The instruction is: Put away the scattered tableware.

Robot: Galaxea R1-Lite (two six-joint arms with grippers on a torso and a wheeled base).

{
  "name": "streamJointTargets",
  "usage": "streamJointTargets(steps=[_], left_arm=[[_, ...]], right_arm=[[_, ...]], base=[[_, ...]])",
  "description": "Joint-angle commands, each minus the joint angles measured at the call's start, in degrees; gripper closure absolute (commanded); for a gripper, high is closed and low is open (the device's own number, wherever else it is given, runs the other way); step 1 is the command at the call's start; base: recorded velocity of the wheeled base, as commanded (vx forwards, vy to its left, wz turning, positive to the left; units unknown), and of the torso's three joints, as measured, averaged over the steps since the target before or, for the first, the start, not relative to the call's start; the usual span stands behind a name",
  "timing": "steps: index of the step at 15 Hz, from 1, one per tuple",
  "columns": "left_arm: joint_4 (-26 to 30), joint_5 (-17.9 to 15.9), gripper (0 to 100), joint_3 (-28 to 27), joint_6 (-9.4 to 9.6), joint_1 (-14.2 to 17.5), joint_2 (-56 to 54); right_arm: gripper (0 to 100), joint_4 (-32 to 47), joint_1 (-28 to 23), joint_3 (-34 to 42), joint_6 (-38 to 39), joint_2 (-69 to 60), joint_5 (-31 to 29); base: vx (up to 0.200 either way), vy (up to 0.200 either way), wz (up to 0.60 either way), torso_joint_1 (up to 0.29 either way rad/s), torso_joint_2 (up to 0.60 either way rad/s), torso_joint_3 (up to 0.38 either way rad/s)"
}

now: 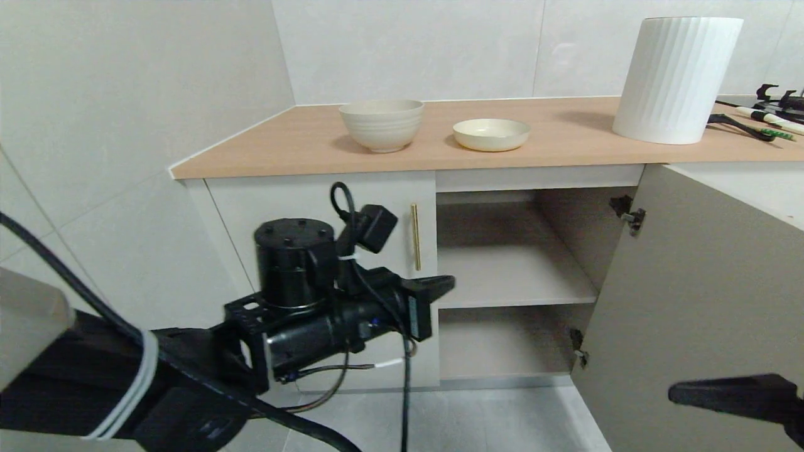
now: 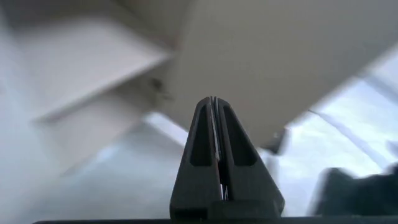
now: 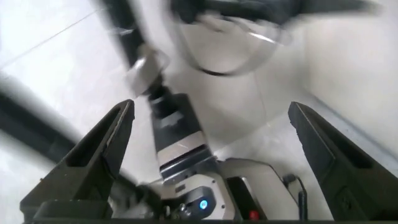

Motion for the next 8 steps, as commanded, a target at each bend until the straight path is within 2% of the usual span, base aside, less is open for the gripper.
streamJointTargets(steps=[1, 2, 3, 4, 6, 8], left_arm=[[0.1, 0.0, 100, 5.8, 5.21, 7.2, -8.0], [0.6, 0.1, 100, 8.8, 7.94, 11.5, -11.4], [1.6, 0.1, 100, 11.5, 9.52, 15.2, -15.3], [3.4, 0.1, 100, 11.9, 9.96, 17.2, -17.1], [9.5, 0.1, 100, 9.9, 10.49, 18.7, -21.3], [17.6, 1.7, 100, 5.4, 10.49, 18.7, -23.6]], right_arm=[[0, 10.4, -3.2, -15.8, 0.1, 15.7, -1.3], [0, 12.6, -3.5, -20.1, -2.5, 19.8, -2.0], [0, 12.6, -3.5, -22.2, -3.9, 22.9, -3.7], [0, 12.8, -3.4, -24.8, -4.2, 24.8, -4.2], [0, 15.0, -3.4, -29.4, -4.1, 26.9, -4.6], [0, 23.7, -1.7, -34.8, -1.1, 28.6, -9.7]], base=[[0.000, 0.000, 0.00, 0.000, 0.00, 0.000], [0.000, 0.000, 0.00, 0.000, 0.00, 0.000], [0.000, 0.000, 0.00, 0.000, 0.00, 0.000], [0.000, 0.000, 0.00, 0.000, 0.00, 0.000], [0.000, 0.000, 0.00, 0.000, 0.00, 0.000], [0.000, 0.000, 0.00, 0.000, 0.00, 0.000]])
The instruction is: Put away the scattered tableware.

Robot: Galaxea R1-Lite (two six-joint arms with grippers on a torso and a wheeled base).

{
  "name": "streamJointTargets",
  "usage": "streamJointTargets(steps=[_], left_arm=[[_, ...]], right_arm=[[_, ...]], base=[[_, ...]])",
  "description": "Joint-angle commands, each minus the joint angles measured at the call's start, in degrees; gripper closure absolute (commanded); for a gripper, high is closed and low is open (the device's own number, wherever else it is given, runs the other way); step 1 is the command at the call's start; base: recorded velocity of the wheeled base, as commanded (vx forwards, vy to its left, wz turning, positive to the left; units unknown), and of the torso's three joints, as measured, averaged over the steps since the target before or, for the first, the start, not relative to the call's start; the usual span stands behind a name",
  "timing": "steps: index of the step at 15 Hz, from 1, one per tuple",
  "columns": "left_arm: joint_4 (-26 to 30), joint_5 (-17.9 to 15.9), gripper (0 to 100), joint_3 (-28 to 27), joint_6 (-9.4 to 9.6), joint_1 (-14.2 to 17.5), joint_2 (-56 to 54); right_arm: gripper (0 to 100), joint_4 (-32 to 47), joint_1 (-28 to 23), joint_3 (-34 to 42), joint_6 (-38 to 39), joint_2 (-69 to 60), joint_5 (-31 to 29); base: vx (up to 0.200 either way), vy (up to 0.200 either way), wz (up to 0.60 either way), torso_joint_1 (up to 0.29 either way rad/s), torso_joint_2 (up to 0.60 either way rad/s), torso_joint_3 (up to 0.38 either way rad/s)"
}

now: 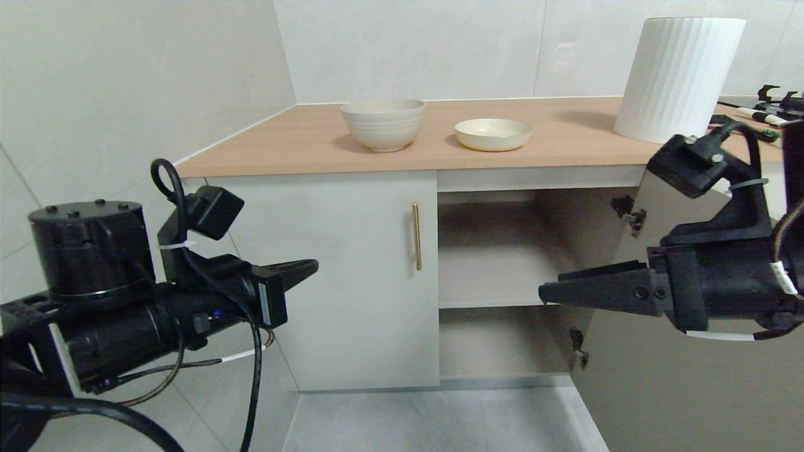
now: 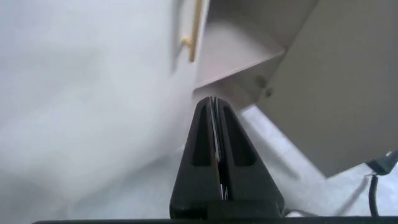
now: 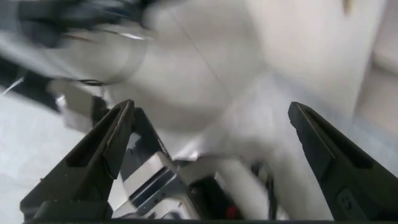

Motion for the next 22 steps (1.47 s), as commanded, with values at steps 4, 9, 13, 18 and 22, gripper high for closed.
streamJointTargets(steps=[4, 9, 13, 18, 22], left_arm=[[3.5, 4.1, 100, -2.4, 2.16, 0.6, -4.9], [3.6, 4.1, 0, -3.1, 2.16, 0.5, -6.5], [3.5, 4.2, 0, -3.2, 2.07, 0.6, -7.5], [4.0, 4.2, 0, -3.1, 1.98, 0.4, -8.7], [5.7, 4.2, 0, -3.9, 1.90, 0.4, -10.2]], right_arm=[[0, 6.6, 6.8, -6.2, 1.1, 5.1, -27.1], [0, 6.6, 7.6, -6.2, 1.2, 2.6, -31.4], [0, 6.6, 7.6, -6.4, 1.2, -1.8, -32.1], [0, 6.6, 7.6, -6.2, 1.0, -3.2, -32.1], [0, 6.6, 7.6, -6.1, 1.0, -3.3, -32.1]], base=[[0.000, 0.000, 0.00, 0.000, 0.00, 0.000], [0.000, 0.000, 0.00, 0.000, 0.00, 0.000], [0.000, 0.000, 0.00, 0.000, 0.00, 0.000], [0.000, 0.000, 0.00, 0.000, 0.00, 0.000], [0.200, 0.000, 0.00, 0.000, 0.00, 0.004]])
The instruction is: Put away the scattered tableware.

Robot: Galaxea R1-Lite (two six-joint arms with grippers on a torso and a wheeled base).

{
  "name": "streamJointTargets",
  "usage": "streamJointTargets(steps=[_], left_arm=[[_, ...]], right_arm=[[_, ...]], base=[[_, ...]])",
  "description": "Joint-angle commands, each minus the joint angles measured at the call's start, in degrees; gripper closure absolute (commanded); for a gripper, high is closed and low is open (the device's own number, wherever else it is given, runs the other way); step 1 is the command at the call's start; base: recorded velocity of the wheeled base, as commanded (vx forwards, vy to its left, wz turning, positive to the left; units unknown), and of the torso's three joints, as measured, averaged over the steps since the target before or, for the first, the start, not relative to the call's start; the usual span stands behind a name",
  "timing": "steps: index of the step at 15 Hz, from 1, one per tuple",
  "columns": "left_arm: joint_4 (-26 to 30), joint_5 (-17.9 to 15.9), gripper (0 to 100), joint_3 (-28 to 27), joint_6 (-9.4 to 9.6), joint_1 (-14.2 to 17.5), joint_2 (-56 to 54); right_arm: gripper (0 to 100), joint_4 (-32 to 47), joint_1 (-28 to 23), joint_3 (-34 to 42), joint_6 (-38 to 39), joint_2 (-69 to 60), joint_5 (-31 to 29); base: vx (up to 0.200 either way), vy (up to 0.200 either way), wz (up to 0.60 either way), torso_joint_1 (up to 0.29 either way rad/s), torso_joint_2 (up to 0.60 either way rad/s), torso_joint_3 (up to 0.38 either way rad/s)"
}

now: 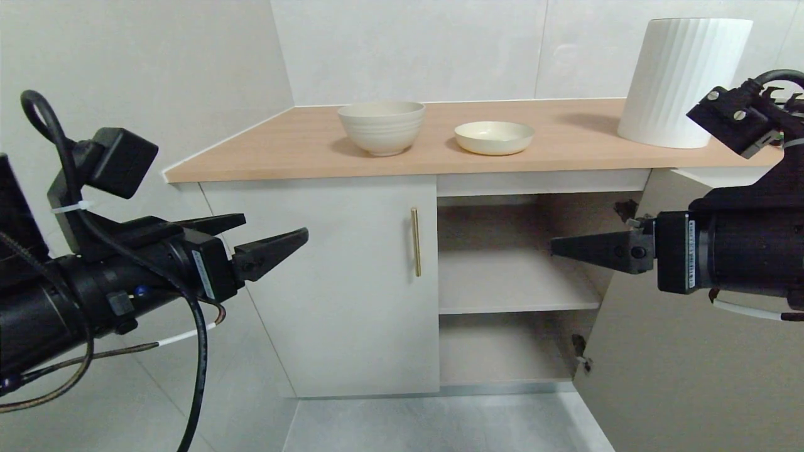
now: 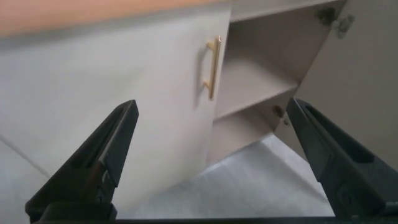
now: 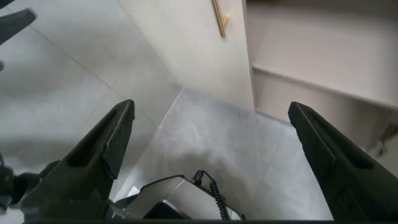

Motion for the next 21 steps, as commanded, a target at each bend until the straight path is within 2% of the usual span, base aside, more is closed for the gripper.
streamJointTargets(steps=[1, 11, 16, 19, 21], left_arm=[[0.1, 0.0, 0, -0.2, -0.13, 0.0, -0.4], [0.0, 0.0, 0, -0.1, -0.13, 0.0, -0.5], [0.0, 0.8, 0, -0.1, -0.13, 0.0, -2.1], [0.0, 1.0, 0, -0.2, -0.13, 0.0, -2.4], [0.0, 1.0, 0, -0.2, -0.13, 0.0, -2.3]], right_arm=[[0, 0.0, 0.0, 0.0, 0.0, -0.2, 0.0], [0, -0.2, 0.1, 0.8, 0.1, -2.6, 0.6], [0, -6.6, 0.0, 5.5, -2.8, -3.9, 0.4], [0, -15.9, 0.0, 10.9, -6.3, -4.5, 0.5], [0, -17.8, 0.0, 12.1, -7.3, -4.6, 0.5]], base=[[0.200, 0.000, 0.00, 0.022, 0.00, -0.002], [0.200, 0.000, 0.00, 0.003, 0.00, 0.003], [0.000, 0.000, 0.00, 0.000, 0.00, 0.000], [0.000, 0.000, 0.00, 0.000, 0.00, 0.000], [0.000, 0.000, 0.00, 0.000, 0.00, 0.000]])
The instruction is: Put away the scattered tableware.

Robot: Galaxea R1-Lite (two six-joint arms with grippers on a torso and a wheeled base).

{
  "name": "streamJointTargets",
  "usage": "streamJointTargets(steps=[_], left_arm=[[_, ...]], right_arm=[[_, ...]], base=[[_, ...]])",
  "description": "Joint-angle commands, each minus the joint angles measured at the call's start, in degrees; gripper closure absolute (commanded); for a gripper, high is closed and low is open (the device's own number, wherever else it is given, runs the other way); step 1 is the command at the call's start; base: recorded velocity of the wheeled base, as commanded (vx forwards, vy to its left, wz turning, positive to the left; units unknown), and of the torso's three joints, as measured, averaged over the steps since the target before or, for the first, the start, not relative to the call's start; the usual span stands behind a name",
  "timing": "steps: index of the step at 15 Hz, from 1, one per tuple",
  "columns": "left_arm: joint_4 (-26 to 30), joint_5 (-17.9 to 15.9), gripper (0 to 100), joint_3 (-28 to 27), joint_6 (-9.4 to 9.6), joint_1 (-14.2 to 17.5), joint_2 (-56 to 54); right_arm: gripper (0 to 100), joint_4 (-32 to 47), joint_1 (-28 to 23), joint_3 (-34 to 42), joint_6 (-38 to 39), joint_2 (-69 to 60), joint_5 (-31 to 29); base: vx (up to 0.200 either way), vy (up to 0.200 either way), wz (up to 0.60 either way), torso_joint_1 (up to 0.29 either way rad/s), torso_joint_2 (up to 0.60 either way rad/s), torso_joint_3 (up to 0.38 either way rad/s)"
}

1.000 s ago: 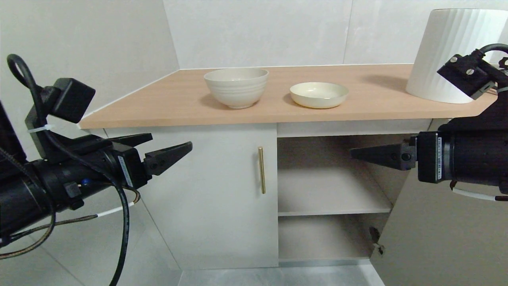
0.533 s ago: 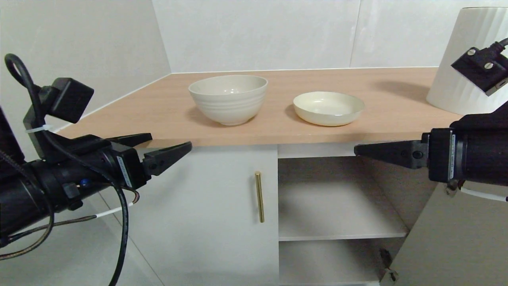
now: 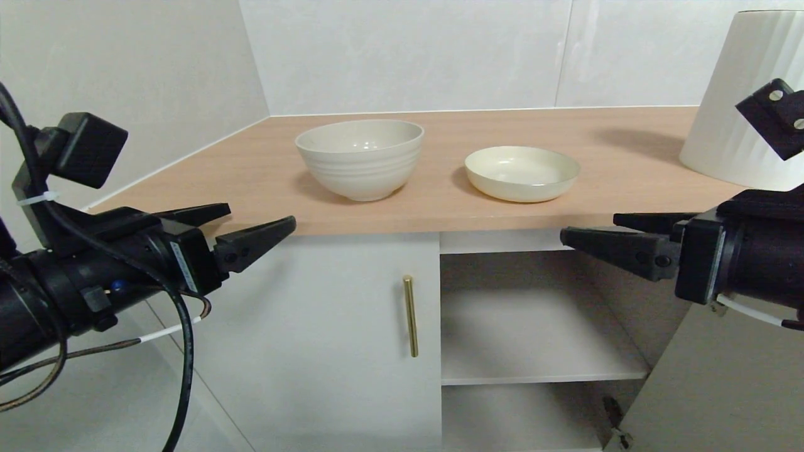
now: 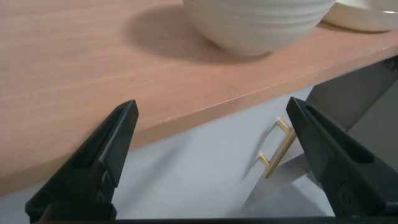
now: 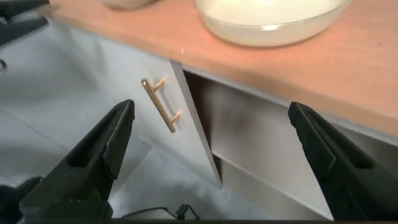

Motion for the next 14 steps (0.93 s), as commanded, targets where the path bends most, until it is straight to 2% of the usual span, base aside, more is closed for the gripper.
streamJointTargets(steps=[1, 5, 6, 7, 14], left_arm=[[-0.1, 0.0, 0, 0.0, -0.02, 0.0, 0.1], [0.0, -0.1, 0, -0.4, -0.28, 0.0, 0.2], [0.0, -0.1, 0, -0.4, -0.28, 0.0, 0.2], [0.0, -0.1, 0, -0.4, -1.07, 0.0, 0.4], [0.0, -0.3, 0, -0.4, -1.25, 0.0, 1.7]], right_arm=[[0, -0.1, 0.0, 0.9, -0.1, -0.3, 0.0], [0, -0.1, -0.1, 0.9, -0.2, -0.5, -0.1], [0, -0.1, -0.1, 0.9, -0.2, -0.5, -0.1], [0, -0.2, -0.1, 0.8, -0.2, -0.4, -0.1], [0, -1.8, -1.9, 0.8, -0.2, 1.5, 0.0]], base=[[0.000, 0.000, 0.00, 0.002, -0.06, -0.071], [0.000, 0.000, 0.00, 0.034, -0.25, -0.305], [0.000, 0.000, 0.00, 0.056, -0.57, -0.364], [0.000, 0.000, 0.00, 0.032, -0.53, -0.334], [0.000, 0.000, 0.00, 0.130, -0.46, -0.329]])
